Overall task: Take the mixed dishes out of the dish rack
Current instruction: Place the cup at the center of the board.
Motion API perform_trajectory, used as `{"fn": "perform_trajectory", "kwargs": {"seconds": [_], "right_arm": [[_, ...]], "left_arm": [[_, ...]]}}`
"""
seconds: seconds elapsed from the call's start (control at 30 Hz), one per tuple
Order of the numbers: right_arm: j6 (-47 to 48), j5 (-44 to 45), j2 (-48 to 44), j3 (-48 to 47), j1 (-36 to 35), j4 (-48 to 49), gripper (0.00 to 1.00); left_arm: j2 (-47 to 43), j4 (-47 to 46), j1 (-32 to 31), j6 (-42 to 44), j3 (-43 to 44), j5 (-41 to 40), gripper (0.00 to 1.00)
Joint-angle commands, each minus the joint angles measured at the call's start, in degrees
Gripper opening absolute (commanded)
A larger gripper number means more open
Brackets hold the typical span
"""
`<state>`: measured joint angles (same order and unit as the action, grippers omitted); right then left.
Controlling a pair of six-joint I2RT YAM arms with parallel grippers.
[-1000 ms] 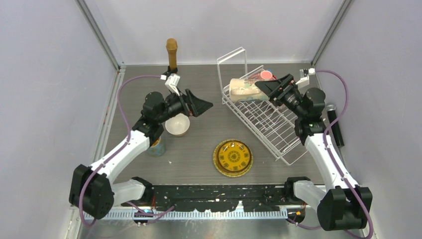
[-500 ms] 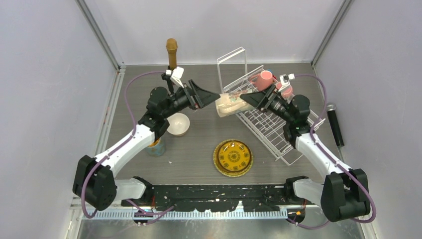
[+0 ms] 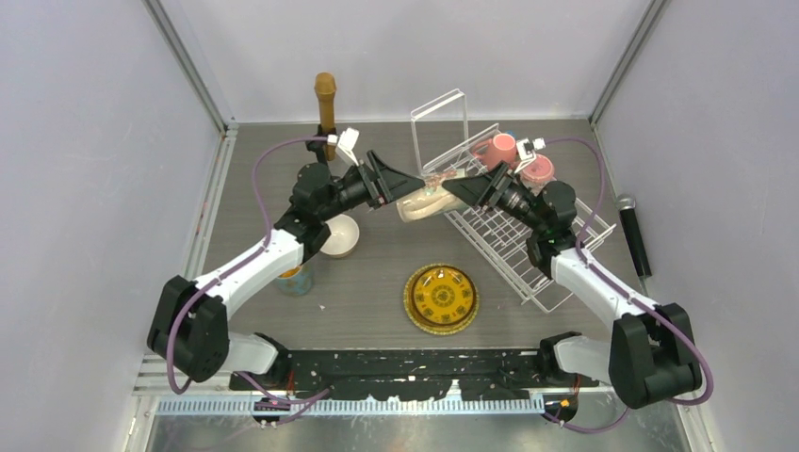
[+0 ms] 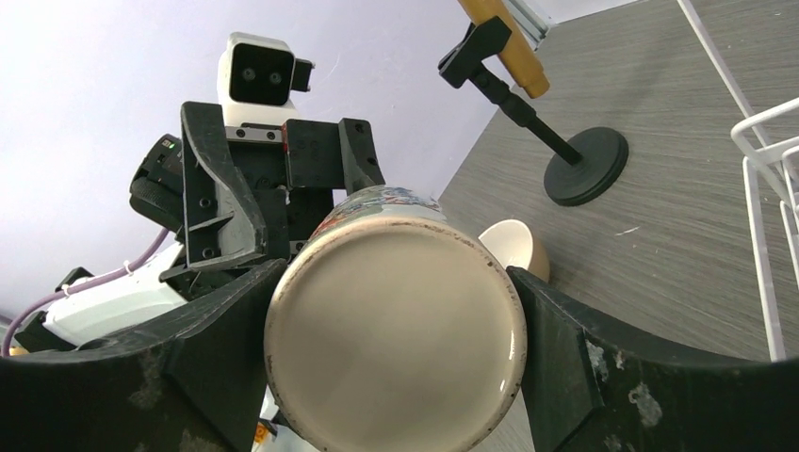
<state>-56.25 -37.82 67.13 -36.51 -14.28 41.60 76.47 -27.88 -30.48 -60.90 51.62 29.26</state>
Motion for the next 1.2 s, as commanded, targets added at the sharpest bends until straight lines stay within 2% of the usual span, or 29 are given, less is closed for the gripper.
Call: {"fn": "perform_trajectory", "kwargs": {"seconds": [0.0, 0.23, 0.43, 0.5, 0.57, 0.6, 0.63, 0.67, 0.73, 1.17], "right_arm": [[-2.0, 1.0, 1.2, -2.0, -1.6, 13.5, 0.0], [-2.9, 1.4, 5.1, -1.7, -2.4, 20.6, 0.0], [-4.1, 0.9, 7.3, -1.4, -2.4, 22.5, 0.01], [-4.6, 0.5, 7.8, -1.1, -2.4, 23.4, 0.07], [-4.7, 0.6, 8.0, -0.8, -2.4, 23.7, 0.25], [-4.7, 0.6, 8.0, -0.6, -2.4, 23.7, 0.45], [-4.7, 1.0, 8.0, -0.5, -2.4, 23.6, 0.58], [-4.7, 1.4, 8.0, -0.1, -2.4, 23.5, 0.85], [-4.7, 2.7, 7.8, 0.8, -2.2, 23.2, 0.98], [-3.1, 3.9, 3.9, 5.6, 0.3, 21.6, 1.0]], "left_arm": [[1.7, -7.9, -0.3, -3.8, 2.6, 2.8, 0.75], [3.4, -9.5, -0.3, -4.8, 3.5, 4.6, 0.59], [4.6, -11.8, -0.2, -5.9, 3.8, 5.8, 0.28], [4.9, -12.5, -0.2, -6.3, 3.8, 6.1, 0.17], [5.2, -13.0, -0.2, -6.6, 4.0, 6.4, 0.07], [5.2, -13.0, -0.1, -6.7, 4.1, 6.5, 0.03], [5.2, -13.2, 0.0, -6.7, 4.1, 6.7, 0.0], [5.1, -13.3, 0.1, -6.7, 4.1, 6.7, 0.0], [4.5, -13.6, 0.3, -6.7, 3.7, 6.7, 0.0], [0.0, -18.1, 1.9, -6.2, -0.6, 5.8, 0.0]]}}
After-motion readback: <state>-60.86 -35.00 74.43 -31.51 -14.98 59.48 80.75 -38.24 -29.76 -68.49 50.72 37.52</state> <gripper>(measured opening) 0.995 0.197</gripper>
